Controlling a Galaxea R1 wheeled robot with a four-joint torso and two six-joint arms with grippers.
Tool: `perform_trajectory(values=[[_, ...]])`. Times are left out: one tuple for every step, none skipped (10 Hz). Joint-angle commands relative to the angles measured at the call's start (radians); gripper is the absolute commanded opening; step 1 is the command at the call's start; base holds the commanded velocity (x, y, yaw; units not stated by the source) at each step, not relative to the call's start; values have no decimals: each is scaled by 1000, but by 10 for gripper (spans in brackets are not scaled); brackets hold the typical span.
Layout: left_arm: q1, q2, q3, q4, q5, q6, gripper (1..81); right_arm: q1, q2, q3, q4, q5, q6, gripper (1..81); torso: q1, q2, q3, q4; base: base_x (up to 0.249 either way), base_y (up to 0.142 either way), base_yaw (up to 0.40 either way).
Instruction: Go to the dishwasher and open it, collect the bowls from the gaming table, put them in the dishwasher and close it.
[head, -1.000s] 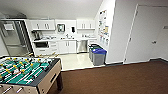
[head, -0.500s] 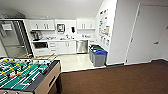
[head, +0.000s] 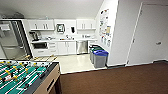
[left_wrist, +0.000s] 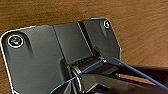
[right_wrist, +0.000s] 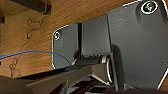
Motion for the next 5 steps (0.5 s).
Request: perform_trajectory(values=[[-57, -6, 10, 11, 52, 9, 811, 49, -6, 21, -6, -45, -2, 811, 0, 0, 0, 0, 160, 0, 0], [-57, -2, -4, 9, 49, 9, 811, 48, -9, 23, -4, -31, -2, 811, 0, 0, 0, 0, 160, 0, 0], [-54, -2, -11, 8, 46, 10, 811, 43, -10, 23, -2, -5, -1, 811, 0, 0, 0, 0, 160, 0, 0], [-49, -2, -11, 8, 38, 10, 811, 38, -15, 27, -4, 18, -1, 811, 0, 0, 0, 0, 160, 0, 0], [-46, -2, -11, 8, 26, 10, 811, 38, -22, 35, -4, 20, -2, 811, 0, 0, 0, 0, 160, 0, 0]])
